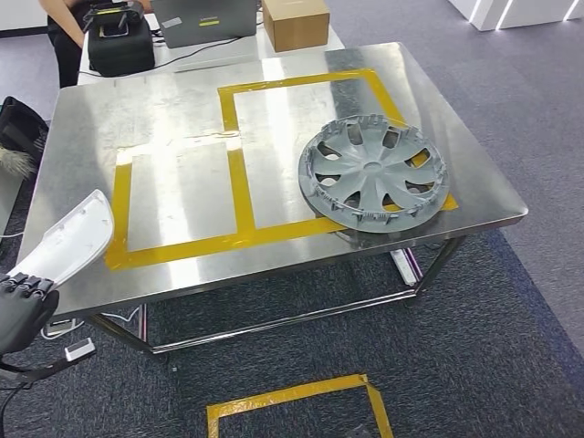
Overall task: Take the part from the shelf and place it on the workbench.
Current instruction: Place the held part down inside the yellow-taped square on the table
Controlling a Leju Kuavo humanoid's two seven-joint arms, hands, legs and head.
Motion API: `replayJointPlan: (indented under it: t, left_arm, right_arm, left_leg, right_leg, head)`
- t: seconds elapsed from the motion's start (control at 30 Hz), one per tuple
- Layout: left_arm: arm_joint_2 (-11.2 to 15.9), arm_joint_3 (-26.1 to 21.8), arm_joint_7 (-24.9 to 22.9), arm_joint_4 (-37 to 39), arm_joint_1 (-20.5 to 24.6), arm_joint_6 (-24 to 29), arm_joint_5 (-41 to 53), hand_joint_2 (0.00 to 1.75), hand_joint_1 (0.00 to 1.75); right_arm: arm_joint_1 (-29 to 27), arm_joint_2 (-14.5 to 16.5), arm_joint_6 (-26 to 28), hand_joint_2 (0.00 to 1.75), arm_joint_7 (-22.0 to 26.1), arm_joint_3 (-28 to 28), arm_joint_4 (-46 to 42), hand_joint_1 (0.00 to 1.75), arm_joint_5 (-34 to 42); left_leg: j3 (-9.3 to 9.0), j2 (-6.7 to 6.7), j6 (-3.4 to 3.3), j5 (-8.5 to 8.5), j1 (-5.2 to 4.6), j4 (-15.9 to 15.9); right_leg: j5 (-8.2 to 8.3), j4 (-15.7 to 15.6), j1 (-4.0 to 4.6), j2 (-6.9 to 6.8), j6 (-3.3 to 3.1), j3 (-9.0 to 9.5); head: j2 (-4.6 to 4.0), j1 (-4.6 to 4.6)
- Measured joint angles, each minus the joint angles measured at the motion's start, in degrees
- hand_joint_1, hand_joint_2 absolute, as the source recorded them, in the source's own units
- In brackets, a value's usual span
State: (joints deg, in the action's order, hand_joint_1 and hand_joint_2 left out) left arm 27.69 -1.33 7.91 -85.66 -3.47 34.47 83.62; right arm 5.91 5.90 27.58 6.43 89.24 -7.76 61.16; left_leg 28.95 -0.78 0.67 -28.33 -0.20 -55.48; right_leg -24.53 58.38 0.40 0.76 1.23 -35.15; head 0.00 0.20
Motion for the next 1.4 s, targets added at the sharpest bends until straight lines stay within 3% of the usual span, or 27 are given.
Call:
replayJointPlan:
  t: [1.4]
  left_arm:
    - [0.0,0.0,0.0,0.0,0.0,0.0,0.0,1.75,1.75]
  right_arm:
    - [0.0,0.0,0.0,0.0,0.0,0.0,0.0,0.0,0.0]
  left_leg:
    - [-0.24,0.0,-0.03,-0.04,-0.01,0.0]
  right_leg:
    - [0.06,-0.1,-0.01,0.0,0.05,0.26]
  head:
    - [0.0,-0.01]
